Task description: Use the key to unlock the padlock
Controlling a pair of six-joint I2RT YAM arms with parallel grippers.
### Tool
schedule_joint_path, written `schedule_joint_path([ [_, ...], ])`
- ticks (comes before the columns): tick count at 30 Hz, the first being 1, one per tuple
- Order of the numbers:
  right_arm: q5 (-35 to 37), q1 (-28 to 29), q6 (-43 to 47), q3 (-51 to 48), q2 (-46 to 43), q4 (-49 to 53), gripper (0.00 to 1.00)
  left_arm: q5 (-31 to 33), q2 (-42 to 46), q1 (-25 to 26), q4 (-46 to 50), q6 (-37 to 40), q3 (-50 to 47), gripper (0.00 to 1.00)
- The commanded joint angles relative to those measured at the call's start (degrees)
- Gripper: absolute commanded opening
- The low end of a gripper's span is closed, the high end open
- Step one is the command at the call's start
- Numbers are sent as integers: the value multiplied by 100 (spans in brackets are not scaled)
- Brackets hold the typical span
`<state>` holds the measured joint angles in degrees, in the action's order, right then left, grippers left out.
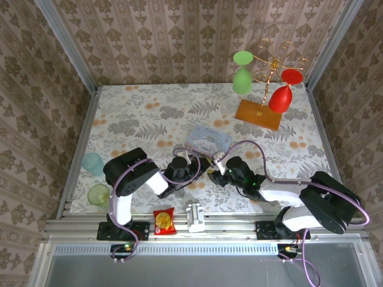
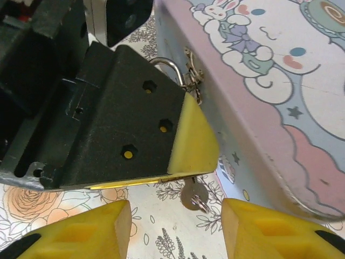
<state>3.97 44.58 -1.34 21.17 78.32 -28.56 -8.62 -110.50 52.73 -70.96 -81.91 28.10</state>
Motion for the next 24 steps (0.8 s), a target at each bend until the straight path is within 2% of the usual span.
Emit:
schedule_joint_path([
  [1,379,91,334,-57,302,-561,50,-159,248,-39,-384,8,-10,0],
  [6,996,341,678,14,630,-775,51,-186,257,-57,-386,-24,-50,0],
  [14,1442,535,1144,45,1269,-1505,47,-208,387,-51,-375,-38,-164,0],
  [17,1920,742,1420,87,1536,-1869,44,-283,363,-9,-370,-43,-125,0],
  [19,1989,768,1460,28,1545,-2091,41,-294,281,18,-388,-124,-117,0],
  [24,1764,756,1373,32,1454,-1847,32,-289,187,57,-376,-95,-108,0],
])
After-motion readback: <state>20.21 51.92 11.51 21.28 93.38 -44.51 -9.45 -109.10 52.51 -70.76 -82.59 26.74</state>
